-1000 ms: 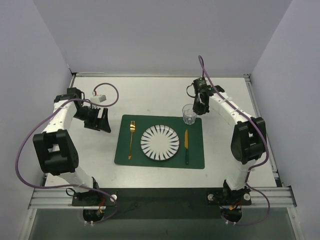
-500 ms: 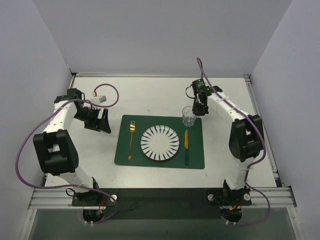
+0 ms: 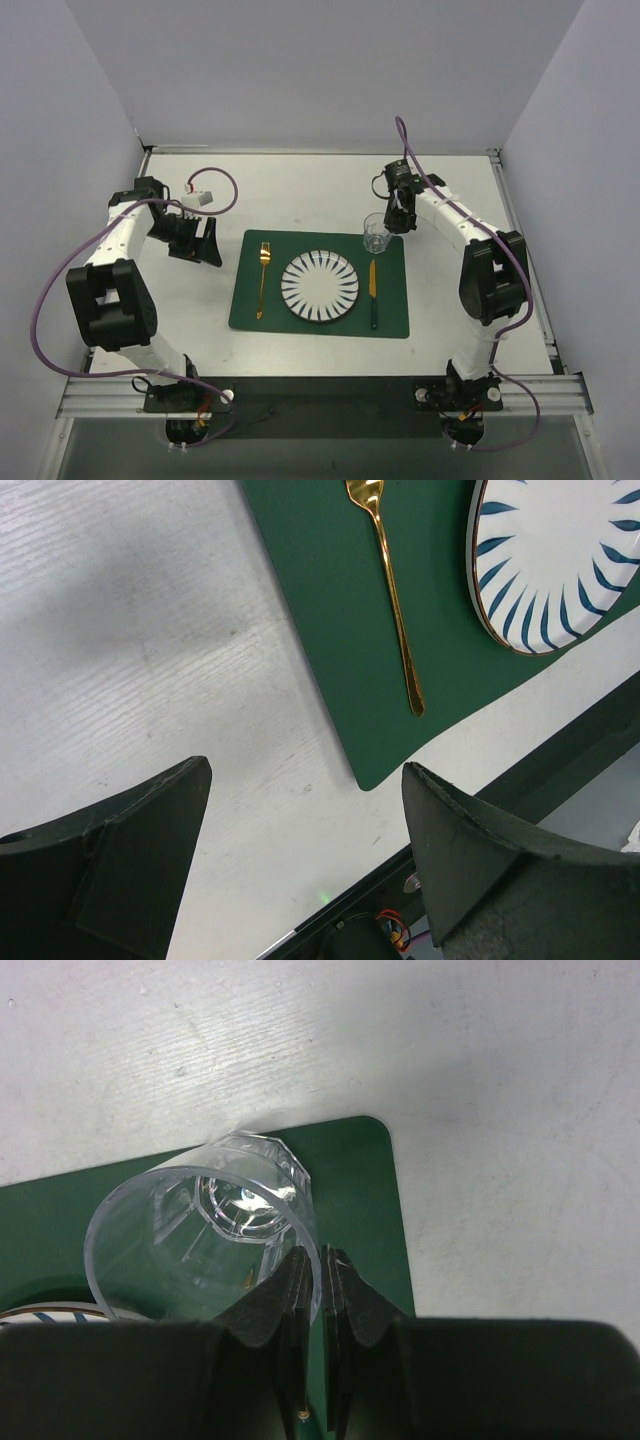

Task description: Set the dinner table for one person

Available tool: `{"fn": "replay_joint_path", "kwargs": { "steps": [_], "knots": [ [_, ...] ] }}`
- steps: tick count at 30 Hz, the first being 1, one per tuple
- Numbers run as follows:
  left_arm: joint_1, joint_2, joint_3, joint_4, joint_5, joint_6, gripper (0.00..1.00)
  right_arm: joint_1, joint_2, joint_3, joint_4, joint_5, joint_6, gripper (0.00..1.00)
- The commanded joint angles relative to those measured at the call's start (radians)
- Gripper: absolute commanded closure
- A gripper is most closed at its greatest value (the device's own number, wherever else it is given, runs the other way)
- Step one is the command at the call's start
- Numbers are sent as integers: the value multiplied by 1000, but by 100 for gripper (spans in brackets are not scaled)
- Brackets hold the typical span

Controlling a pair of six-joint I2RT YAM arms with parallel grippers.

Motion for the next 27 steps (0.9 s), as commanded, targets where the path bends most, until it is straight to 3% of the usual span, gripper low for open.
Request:
{"fn": "replay_joint_path", "kwargs": {
  "steps": [1, 17, 21, 27],
  "knots": [
    [5, -28, -4, 21, 13, 18, 12, 12, -44, -25, -52, -20, 8, 100],
    [5, -15, 2, 27, 29, 12, 12, 17, -72, -69, -55, -18, 13, 100],
    [5, -17, 2, 26, 29, 14, 12, 18, -67, -54, -59, -26, 19, 65],
    [5, -20, 11, 18, 30, 14, 12, 18, -116, -23, -63, -7, 22, 48]
  ]
}}
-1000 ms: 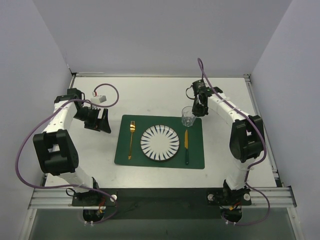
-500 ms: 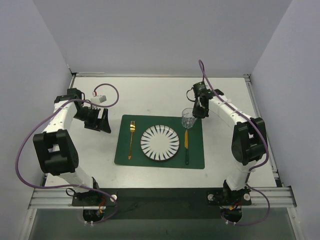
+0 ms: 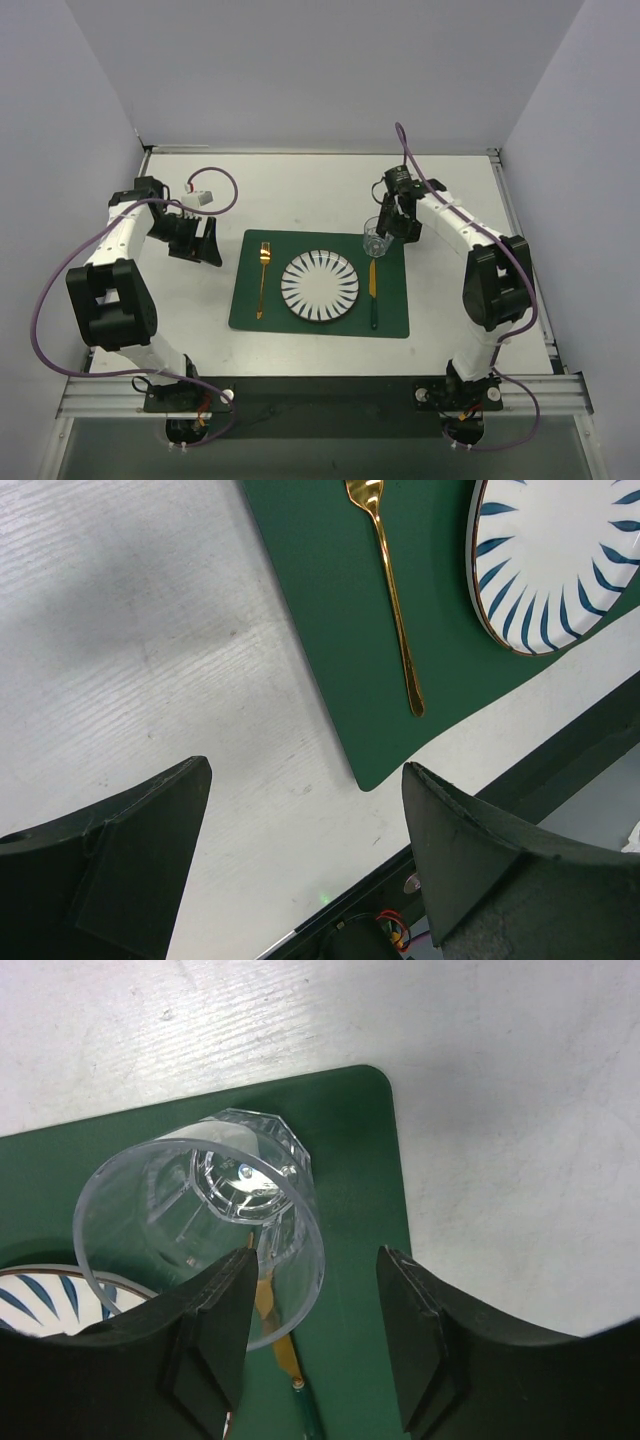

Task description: Set the dinner table for one person

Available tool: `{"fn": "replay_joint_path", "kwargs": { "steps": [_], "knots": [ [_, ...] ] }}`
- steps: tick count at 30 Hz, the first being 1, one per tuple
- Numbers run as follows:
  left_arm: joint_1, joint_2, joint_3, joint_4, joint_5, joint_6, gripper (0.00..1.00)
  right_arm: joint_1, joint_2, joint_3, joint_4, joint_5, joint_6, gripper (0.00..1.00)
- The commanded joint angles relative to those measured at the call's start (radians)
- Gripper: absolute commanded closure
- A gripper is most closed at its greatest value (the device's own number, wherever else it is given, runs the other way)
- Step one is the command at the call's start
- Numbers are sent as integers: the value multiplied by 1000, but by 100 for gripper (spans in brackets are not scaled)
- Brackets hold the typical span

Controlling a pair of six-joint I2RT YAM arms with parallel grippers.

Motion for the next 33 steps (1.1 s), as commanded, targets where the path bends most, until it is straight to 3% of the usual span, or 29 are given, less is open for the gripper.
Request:
{"fn": "replay_joint_path", "kwargs": {
  "steps": [1, 3, 11, 14, 16, 18, 20, 24, 33],
  "knots": [
    [5, -18, 13, 16, 28, 14, 12, 7, -95, 47, -51, 18, 8, 46],
    [5, -20, 20, 12, 28, 12, 12, 9, -128, 49, -48, 32, 8, 39],
    [-1, -40, 7, 26, 60, -14, 12, 10, -427, -89, -19, 214, 8, 32],
    [-15, -49, -9, 32, 68, -24, 12, -11, -575, -242, 24, 296, 13, 23],
    [-24, -64, -25, 39, 66, -32, 12, -62, -686, -364, 58, 280, 23, 22],
    [-40, -73, -41, 54, 58, -41, 12, -108, -756, -442, 72, 280, 93, 9],
    [-53, -84, -61, 63, 52, -57, 12, -189, -855, -559, 73, 273, 149, 3],
    [-105, -96, -84, 88, 28, -78, 12, -240, -982, -668, 79, 251, 158, 2],
    [-138, -101, -96, 106, 0, -95, 12, -241, -1033, -691, 78, 231, 108, 2]
  ]
}}
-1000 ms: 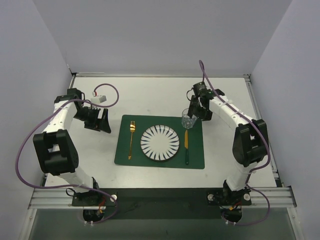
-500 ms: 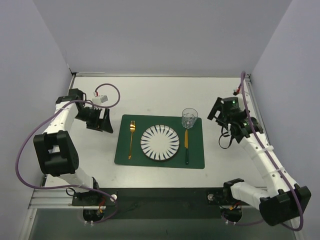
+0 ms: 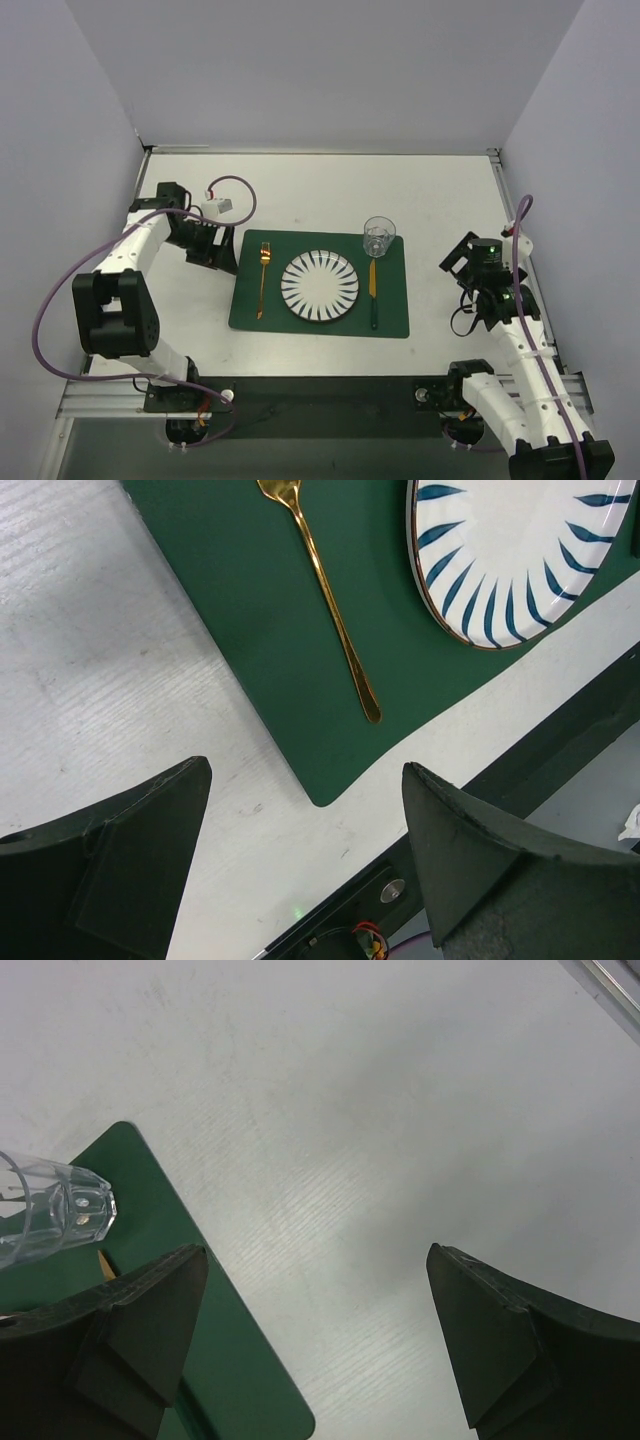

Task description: Set the dinner table for one person

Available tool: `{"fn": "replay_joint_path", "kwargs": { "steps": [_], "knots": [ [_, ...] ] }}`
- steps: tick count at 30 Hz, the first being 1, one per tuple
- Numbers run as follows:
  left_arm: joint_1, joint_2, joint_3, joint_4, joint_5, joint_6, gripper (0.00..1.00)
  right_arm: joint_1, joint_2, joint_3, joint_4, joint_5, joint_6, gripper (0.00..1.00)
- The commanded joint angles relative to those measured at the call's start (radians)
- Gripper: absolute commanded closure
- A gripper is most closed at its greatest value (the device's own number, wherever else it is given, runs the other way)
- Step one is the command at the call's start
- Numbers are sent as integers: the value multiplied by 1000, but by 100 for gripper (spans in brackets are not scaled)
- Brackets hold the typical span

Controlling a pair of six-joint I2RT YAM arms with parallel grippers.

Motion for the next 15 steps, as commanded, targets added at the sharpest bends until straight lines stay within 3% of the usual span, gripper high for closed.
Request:
{"fn": "replay_joint_path", "kwargs": {
  "steps": [1, 15],
  "knots": [
    [-13, -36, 0, 38, -7, -13, 12, -3, -9, 0, 14, 7, -11, 2],
    [-16, -32, -4, 36, -10, -6, 12, -3, -1, -3, 20, 6, -14, 4]
  ]
}}
